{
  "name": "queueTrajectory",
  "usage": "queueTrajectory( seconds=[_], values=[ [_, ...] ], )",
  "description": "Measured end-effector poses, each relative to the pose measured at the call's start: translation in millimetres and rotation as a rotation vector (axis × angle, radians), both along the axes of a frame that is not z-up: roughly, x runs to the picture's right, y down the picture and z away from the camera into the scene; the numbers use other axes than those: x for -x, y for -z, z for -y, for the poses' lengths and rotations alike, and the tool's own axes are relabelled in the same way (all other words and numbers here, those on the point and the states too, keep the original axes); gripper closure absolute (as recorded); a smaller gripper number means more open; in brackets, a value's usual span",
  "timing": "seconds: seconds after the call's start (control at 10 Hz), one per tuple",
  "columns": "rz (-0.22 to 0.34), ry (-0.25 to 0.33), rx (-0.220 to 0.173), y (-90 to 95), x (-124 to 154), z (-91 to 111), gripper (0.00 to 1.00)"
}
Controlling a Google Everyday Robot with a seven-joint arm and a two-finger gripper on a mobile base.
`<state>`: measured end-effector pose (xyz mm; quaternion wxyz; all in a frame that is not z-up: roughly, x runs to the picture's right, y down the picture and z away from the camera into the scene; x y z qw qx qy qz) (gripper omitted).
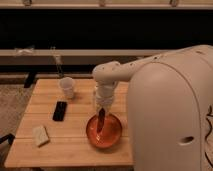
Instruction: Place the pepper in the ceramic bowl
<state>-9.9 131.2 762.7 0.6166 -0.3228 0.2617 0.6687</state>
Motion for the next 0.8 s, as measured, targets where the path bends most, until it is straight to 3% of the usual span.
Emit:
queueTrajectory(
  seconds=[0.2,0.8],
  values=[
    [0.020,0.015,-0.002,4.4,-2.3,-5.0,0.21],
    [0.049,0.030,-0.018,11.1,-3.0,-6.2,0.20]
  ],
)
